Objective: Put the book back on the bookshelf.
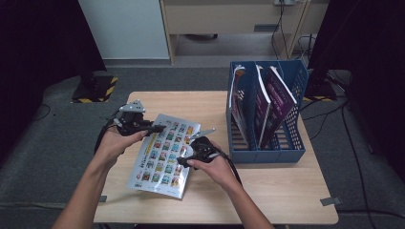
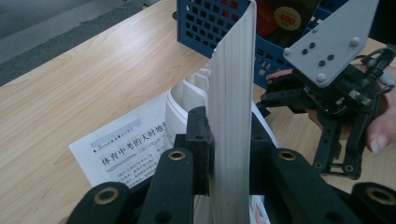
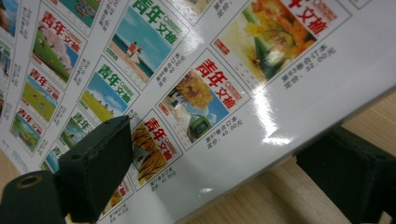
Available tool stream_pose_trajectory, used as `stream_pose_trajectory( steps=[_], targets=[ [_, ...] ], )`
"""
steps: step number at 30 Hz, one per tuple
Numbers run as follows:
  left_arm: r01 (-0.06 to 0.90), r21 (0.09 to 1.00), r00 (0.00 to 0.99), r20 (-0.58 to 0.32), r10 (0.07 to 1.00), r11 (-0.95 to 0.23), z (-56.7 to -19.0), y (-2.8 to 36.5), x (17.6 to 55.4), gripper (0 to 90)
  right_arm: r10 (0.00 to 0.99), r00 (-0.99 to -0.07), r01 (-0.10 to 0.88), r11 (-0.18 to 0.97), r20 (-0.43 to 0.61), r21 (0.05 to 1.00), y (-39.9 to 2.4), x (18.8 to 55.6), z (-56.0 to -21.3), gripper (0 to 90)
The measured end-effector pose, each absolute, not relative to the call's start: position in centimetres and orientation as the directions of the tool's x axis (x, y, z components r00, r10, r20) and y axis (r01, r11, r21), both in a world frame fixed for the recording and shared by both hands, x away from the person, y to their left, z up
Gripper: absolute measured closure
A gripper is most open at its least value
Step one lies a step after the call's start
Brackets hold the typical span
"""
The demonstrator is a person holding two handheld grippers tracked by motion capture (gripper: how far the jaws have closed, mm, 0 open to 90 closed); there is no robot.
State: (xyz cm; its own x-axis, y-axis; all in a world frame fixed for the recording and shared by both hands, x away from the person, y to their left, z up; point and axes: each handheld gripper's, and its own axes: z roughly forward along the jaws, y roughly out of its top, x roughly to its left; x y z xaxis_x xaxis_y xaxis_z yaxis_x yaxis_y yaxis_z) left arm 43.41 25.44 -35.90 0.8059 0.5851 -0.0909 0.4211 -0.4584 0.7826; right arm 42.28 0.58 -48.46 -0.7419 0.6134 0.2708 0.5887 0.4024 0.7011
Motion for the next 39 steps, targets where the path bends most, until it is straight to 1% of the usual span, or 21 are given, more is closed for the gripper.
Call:
stream_pose_trajectory(
  steps=[2,5,10,15,21,39],
  targets=[
    [0.417,0.787,0.808,-0.092,0.582,-0.455,-35.8,25.5,43.4,76.8,0.608,-0.752,0.572,0.411,0.254,0.710,0.5,42.3,-48.3,16.3],
    [0.410,0.795,0.810,-0.093,0.579,-0.447,-35.6,25.5,43.2,76.8,0.607,-0.751,0.571,0.400,0.260,0.717,0.2,42.4,-48.0,20.7],
    [0.407,0.795,0.813,-0.091,0.575,-0.450,-35.3,25.5,43.2,76.7,0.608,-0.752,0.567,0.401,0.254,0.720,0.1,42.5,-47.7,22.3],
    [0.409,0.793,0.813,-0.093,0.575,-0.451,-35.2,25.5,43.3,76.7,0.610,-0.748,0.571,0.388,0.262,0.724,-0.1,42.7,-47.6,26.6],
    [0.413,0.787,0.816,-0.097,0.570,-0.458,-35.1,25.6,43.2,76.6,0.613,-0.750,0.563,0.395,0.249,0.726,0.0,42.7,-47.4,27.5],
    [0.411,0.756,0.826,-0.072,0.560,-0.509,-33.6,25.4,43.5,76.4,0.611,-0.766,0.528,0.422,0.199,0.737,0.5,43.0,-46.8,27.7]
  ],
)
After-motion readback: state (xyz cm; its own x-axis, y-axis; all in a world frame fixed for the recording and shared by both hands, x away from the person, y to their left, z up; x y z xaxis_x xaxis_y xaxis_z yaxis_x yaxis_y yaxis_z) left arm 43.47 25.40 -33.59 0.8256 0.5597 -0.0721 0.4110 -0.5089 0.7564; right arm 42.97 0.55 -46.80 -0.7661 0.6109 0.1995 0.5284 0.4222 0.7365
